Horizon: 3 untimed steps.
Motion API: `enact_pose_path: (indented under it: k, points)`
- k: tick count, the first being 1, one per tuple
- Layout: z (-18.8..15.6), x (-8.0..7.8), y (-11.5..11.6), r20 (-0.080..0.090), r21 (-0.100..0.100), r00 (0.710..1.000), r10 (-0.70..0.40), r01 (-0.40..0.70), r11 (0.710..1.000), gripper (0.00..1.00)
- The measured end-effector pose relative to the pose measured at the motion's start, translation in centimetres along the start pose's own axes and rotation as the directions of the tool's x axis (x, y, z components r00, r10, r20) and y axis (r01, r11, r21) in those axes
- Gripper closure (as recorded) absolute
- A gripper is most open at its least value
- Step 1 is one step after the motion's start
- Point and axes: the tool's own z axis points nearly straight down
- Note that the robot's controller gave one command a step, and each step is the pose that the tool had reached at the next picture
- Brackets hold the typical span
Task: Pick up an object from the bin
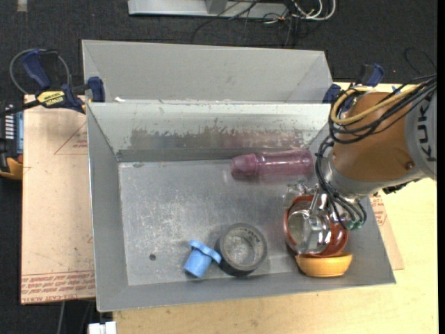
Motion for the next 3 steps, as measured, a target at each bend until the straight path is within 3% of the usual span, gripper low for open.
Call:
enact_pose_path:
  k: [2, 3]
  points:
    - [-0.7, 0.0, -0.3, -0.001, 0.000, 1.000, 0.005, -0.005, 1.000, 0.00]
    - [0.8, 1.0, -2.3, -0.001, -0.001, 0.998, -0.062, 0.062, 0.998, 0.00]
